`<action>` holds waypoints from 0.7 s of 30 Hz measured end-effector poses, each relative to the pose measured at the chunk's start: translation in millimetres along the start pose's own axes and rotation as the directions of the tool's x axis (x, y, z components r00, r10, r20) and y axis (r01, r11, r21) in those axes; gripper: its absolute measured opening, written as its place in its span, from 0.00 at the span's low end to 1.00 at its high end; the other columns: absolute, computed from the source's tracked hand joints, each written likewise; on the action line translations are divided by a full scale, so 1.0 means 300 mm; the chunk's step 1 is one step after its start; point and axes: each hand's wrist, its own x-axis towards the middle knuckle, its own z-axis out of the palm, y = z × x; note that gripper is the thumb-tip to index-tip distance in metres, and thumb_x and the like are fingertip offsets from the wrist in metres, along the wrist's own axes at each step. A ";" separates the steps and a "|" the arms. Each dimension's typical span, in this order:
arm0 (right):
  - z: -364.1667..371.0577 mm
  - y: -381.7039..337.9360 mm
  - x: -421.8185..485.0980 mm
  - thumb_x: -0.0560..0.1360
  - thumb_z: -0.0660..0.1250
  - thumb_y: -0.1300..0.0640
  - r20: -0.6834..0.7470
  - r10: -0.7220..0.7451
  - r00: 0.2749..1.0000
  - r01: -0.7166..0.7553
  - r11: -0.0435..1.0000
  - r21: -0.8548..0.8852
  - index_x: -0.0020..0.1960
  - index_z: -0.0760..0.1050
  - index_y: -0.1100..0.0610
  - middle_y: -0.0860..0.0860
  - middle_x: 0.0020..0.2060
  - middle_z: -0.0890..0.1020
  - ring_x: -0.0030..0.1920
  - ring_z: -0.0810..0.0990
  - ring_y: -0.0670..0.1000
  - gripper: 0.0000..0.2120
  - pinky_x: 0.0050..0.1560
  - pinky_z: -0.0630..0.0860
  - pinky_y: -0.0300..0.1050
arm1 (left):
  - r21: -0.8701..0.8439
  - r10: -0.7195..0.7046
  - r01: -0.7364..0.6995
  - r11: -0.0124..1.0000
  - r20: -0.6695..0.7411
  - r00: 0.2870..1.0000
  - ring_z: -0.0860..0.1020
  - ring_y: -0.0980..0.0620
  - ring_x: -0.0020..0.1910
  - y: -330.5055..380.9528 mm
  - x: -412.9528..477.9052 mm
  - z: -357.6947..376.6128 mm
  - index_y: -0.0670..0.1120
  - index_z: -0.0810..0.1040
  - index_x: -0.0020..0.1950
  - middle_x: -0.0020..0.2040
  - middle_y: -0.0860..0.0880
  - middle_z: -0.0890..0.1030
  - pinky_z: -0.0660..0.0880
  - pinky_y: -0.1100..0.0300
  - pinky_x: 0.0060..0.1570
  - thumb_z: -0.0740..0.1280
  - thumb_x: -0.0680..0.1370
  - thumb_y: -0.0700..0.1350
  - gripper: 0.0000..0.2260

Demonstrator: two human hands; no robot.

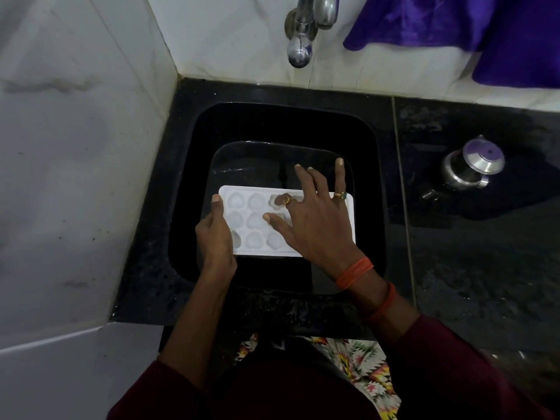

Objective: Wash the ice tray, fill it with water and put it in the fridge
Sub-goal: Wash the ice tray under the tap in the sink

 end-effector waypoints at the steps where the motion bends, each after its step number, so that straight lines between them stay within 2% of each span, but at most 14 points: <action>1: -0.002 0.001 0.000 0.79 0.56 0.32 -0.007 -0.002 1.000 0.002 1.000 -0.001 0.52 0.86 0.48 0.61 0.71 0.75 0.72 0.72 0.61 0.26 0.78 0.36 0.66 | -0.005 -0.003 0.003 1.000 0.002 1.000 0.85 0.48 0.45 0.000 0.001 -0.001 0.53 0.81 0.44 0.44 0.52 0.85 0.82 0.50 0.48 0.62 0.81 0.62 0.16; 7: 0.008 0.001 -0.015 0.79 0.55 0.31 0.042 -0.029 0.999 0.028 1.000 0.012 0.58 0.84 0.49 0.61 0.72 0.73 0.73 0.71 0.61 0.29 0.78 0.33 0.66 | -0.033 0.006 -0.006 0.999 0.019 1.000 0.84 0.50 0.42 0.009 -0.004 0.002 0.53 0.80 0.44 0.41 0.53 0.85 0.81 0.55 0.41 0.62 0.82 0.60 0.15; 9: 0.009 -0.002 -0.021 0.79 0.54 0.31 0.052 -0.038 0.998 0.037 0.999 0.030 0.60 0.83 0.50 0.61 0.72 0.73 0.73 0.70 0.61 0.29 0.78 0.34 0.66 | -0.021 0.008 -0.008 1.000 0.016 1.000 0.85 0.50 0.43 0.006 -0.002 0.003 0.53 0.80 0.44 0.42 0.52 0.85 0.81 0.54 0.43 0.62 0.82 0.60 0.15; 12: -0.003 -0.009 -0.027 0.79 0.56 0.31 -0.010 -0.025 1.000 0.026 0.996 0.085 0.61 0.82 0.50 0.60 0.73 0.72 0.73 0.70 0.59 0.28 0.78 0.35 0.66 | -0.014 -0.003 0.003 1.000 0.012 1.000 0.85 0.48 0.45 -0.001 0.002 0.002 0.54 0.80 0.45 0.46 0.51 0.86 0.83 0.50 0.48 0.61 0.82 0.61 0.15; 16: -0.020 -0.012 -0.039 0.79 0.59 0.32 -0.108 0.006 0.994 0.015 0.981 0.193 0.55 0.84 0.50 0.57 0.71 0.74 0.73 0.71 0.56 0.25 0.79 0.37 0.66 | -0.009 -0.006 0.006 1.000 0.005 1.000 0.85 0.46 0.48 -0.005 0.005 0.006 0.54 0.81 0.45 0.46 0.51 0.86 0.82 0.45 0.54 0.62 0.81 0.62 0.16; 19: -0.018 -0.012 -0.052 0.79 0.58 0.32 -0.104 0.002 0.995 0.019 0.980 0.200 0.52 0.85 0.49 0.56 0.71 0.74 0.73 0.70 0.54 0.25 0.79 0.39 0.67 | -0.007 -0.004 0.004 1.000 0.003 1.000 0.85 0.46 0.48 -0.007 0.003 0.011 0.54 0.81 0.46 0.48 0.50 0.86 0.82 0.44 0.55 0.62 0.81 0.63 0.16; 21: -0.017 -0.012 -0.055 0.79 0.57 0.31 -0.088 -0.001 0.996 0.019 0.979 0.204 0.51 0.85 0.49 0.56 0.72 0.74 0.74 0.70 0.54 0.26 0.79 0.37 0.66 | -0.008 -0.006 0.006 1.000 0.002 1.000 0.85 0.46 0.48 -0.006 0.001 0.013 0.54 0.81 0.46 0.48 0.50 0.86 0.82 0.44 0.55 0.62 0.81 0.63 0.16</action>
